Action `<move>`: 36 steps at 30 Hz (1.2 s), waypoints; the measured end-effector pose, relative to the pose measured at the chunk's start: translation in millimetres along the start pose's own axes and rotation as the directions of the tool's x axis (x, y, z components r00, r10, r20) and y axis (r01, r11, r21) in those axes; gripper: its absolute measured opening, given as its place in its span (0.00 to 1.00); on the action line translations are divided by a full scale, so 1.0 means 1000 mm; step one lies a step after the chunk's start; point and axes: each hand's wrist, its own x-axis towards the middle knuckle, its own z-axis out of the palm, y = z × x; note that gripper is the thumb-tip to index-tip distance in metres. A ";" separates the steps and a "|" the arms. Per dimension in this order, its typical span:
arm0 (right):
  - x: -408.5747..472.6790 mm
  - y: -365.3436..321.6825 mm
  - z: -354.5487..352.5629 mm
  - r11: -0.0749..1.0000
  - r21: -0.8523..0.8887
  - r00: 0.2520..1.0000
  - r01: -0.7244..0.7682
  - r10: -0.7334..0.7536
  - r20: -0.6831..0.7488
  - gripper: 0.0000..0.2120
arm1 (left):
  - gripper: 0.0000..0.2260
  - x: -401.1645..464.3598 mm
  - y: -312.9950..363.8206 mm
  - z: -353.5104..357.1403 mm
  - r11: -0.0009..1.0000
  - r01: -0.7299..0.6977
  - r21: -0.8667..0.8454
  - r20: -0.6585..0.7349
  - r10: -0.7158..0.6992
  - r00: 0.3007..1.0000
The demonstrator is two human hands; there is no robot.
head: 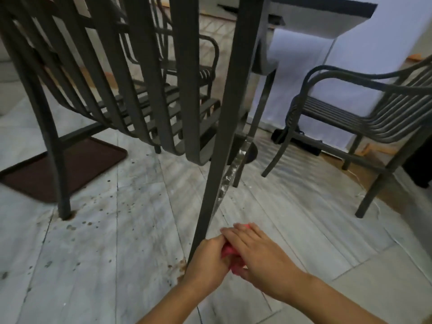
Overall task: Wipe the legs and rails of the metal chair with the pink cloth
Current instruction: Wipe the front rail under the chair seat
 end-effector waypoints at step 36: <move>0.068 0.087 -0.007 0.655 0.740 0.923 0.151 0.175 -0.343 0.24 | 0.25 0.030 0.019 0.014 0.951 0.309 -0.005 -0.784 -0.196 0.590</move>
